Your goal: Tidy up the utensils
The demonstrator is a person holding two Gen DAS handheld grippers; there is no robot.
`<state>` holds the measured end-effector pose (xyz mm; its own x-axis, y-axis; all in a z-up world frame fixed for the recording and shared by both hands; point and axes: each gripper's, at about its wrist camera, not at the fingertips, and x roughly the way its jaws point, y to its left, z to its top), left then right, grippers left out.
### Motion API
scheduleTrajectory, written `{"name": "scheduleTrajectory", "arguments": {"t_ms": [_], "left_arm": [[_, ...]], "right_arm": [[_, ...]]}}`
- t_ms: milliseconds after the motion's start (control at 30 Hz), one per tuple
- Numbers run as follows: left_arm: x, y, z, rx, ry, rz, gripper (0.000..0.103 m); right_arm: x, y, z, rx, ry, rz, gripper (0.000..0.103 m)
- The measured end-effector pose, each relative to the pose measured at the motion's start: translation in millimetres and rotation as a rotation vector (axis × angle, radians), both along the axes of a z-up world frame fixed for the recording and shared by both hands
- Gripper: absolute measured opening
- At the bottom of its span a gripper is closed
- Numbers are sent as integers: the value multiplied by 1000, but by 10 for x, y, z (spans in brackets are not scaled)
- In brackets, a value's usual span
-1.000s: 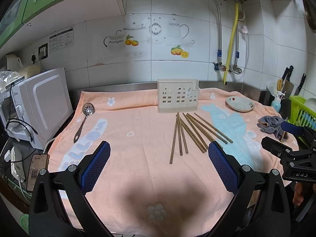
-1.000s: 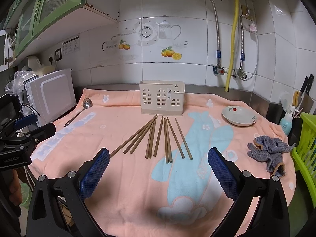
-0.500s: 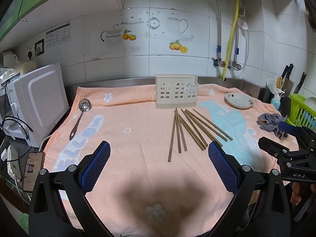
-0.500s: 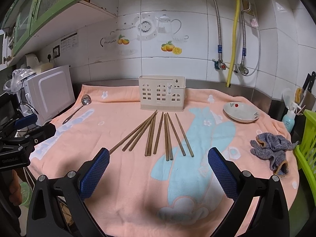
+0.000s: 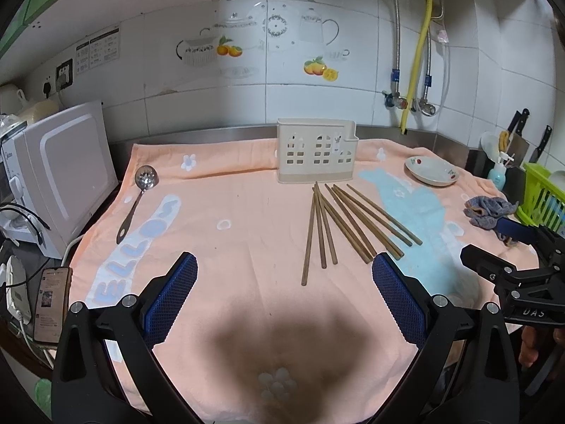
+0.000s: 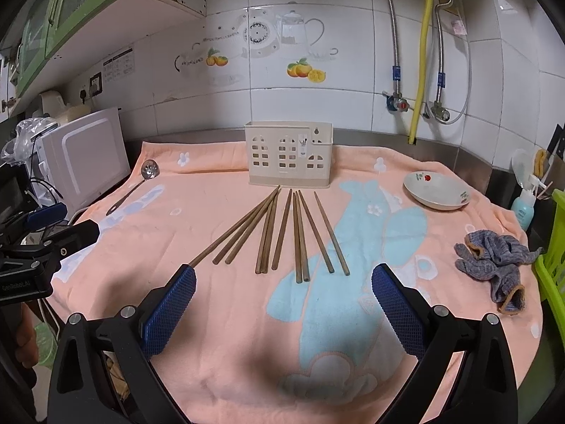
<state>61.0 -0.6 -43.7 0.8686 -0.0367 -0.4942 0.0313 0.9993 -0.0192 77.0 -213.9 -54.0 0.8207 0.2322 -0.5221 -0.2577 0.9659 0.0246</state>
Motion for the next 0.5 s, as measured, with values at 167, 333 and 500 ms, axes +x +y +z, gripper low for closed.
{"name": "scheduleTrajectory", "arguments": {"t_ms": [167,333,500], "left_arm": [[95,-5,-62,-5,24,-5,98],[207,-20,-114,-5,48,-9,98],[325,-13,-186,-15,73,-8,98]], "right_arm": [[82,-9,-58,-2,19,-3,97],[187,-34,-118,1,39,-10,97],[292,-78,-164,3,52,-18,96]]}}
